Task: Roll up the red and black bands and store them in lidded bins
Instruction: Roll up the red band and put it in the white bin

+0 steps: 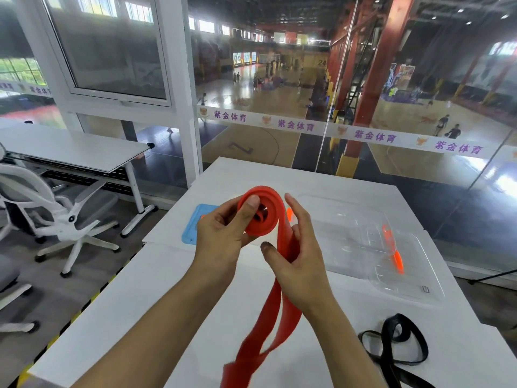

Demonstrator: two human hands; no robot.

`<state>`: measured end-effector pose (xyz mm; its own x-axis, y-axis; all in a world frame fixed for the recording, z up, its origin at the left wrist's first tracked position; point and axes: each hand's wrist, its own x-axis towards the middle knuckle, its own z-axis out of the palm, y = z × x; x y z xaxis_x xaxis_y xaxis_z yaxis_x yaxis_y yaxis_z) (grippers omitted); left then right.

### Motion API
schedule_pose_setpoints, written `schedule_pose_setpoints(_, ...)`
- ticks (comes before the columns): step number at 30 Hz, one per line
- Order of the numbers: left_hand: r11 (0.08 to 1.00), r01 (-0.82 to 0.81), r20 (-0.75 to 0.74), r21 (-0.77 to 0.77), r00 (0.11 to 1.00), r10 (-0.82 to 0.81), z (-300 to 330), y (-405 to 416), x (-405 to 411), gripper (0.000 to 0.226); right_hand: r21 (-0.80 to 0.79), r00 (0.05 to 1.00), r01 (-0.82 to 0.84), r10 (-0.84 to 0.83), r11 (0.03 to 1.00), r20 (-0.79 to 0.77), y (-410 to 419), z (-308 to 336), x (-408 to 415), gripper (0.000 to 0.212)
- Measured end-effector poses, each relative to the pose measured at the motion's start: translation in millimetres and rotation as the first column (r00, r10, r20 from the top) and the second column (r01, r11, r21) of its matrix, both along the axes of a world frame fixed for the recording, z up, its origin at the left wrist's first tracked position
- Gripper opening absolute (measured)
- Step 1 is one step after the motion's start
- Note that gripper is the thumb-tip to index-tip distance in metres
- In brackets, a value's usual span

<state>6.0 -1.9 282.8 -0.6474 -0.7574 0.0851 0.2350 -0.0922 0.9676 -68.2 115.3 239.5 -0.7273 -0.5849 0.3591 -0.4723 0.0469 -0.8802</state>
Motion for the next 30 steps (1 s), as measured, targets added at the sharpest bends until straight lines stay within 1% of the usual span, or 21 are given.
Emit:
schedule_pose_setpoints(1, 1.000, 0.002, 0.005, 0.003, 1.000, -0.002, 1, -1, 1, 0.061, 0.020, 1.000, -0.020, 0.020, 1.000, -0.006, 1, 1, -3, 0.076)
schedule_pose_setpoints(4, 0.999, 0.007, 0.031, -0.048, 1.000, -0.006, 2, -5, 5, 0.076, 0.077, 0.997, -0.072, 0.071, 0.994, 0.011, 8, 3, -12, 0.049)
schedule_pose_setpoints(6, 0.996, 0.011, 0.036, -0.086, 0.999, -0.008, 4, -10, 8, 0.077, 0.052, 0.994, -0.090, 0.087, 0.995, 0.073, 15, 6, -14, 0.041)
schedule_pose_setpoints(8, 0.994, 0.022, 0.041, -0.111, 0.999, -0.017, 7, -14, 10, 0.075, -0.011, 0.991, -0.062, 0.063, 0.998, 0.117, 19, 7, -16, 0.033)
schedule_pose_setpoints(11, 0.991, 0.032, 0.056, -0.130, 0.998, -0.025, 8, -15, 9, 0.073, -0.077, 0.994, 0.013, -0.004, 0.997, 0.109, 21, 3, -25, 0.036)
schedule_pose_setpoints(13, 0.990, 0.032, 0.063, -0.139, 0.998, -0.023, 8, -14, 8, 0.071, -0.056, 0.994, 0.031, -0.025, 0.998, 0.104, 21, 2, -30, 0.042)
schedule_pose_setpoints(15, 0.991, 0.026, 0.075, -0.132, 0.997, -0.017, 7, -12, 6, 0.074, -0.013, 0.992, 0.009, -0.007, 1.000, 0.127, 21, 2, -31, 0.045)
schedule_pose_setpoints(17, 0.993, 0.022, 0.094, -0.119, 0.996, -0.010, 5, -11, 5, 0.076, -0.025, 0.985, -0.008, 0.013, 1.000, 0.171, 17, 0, -27, 0.037)
schedule_pose_setpoints(20, 0.995, 0.016, 0.086, -0.101, 0.996, -0.007, 5, -8, 2, 0.078, -0.042, 0.991, -0.010, 0.016, 0.999, 0.135, 12, -7, -22, 0.023)
schedule_pose_setpoints(21, 0.995, 0.008, 0.083, -0.097, 0.997, 0.000, 6, -8, 1, 0.079, -0.052, 0.989, -0.033, 0.040, 0.998, 0.140, 11, -7, -20, 0.025)
schedule_pose_setpoints(22, 0.995, 0.000, 0.083, -0.096, 0.996, 0.008, 6, -8, 0, 0.078, -0.051, 0.988, -0.071, 0.077, 0.996, 0.137, 10, -6, -18, 0.034)
schedule_pose_setpoints(24, 0.995, -0.001, 0.087, -0.097, 0.996, 0.010, 6, -5, -1, 0.074, 0.000, 0.982, -0.152, 0.151, 0.988, 0.118, 7, -1, -13, 0.063)
schedule_pose_setpoints(26, 0.995, 0.001, 0.091, -0.105, 0.996, 0.009, 3, -2, -1, 0.068, 0.028, 0.988, -0.149, 0.148, 0.988, 0.047, -1, 2, -9, 0.088)
schedule_pose_setpoints(27, 0.995, 0.004, 0.086, -0.099, 0.996, 0.005, 3, 1, -1, 0.064, 0.015, 0.994, -0.107, 0.107, 0.994, -0.003, -4, 3, -7, 0.093)
schedule_pose_setpoints(28, 0.997, 0.013, 0.070, -0.078, 0.997, -0.008, 2, 3, -1, 0.060, -0.020, 0.998, -0.057, 0.057, 0.998, -0.038, -7, 4, -8, 0.093)
schedule_pose_setpoints(30, 0.999, 0.045, 0.023, -0.002, 0.999, -0.044, 1, 5, -1, 0.061, -0.090, 0.998, 0.003, -0.008, 0.996, -0.057, -10, 3, -10, 0.090)
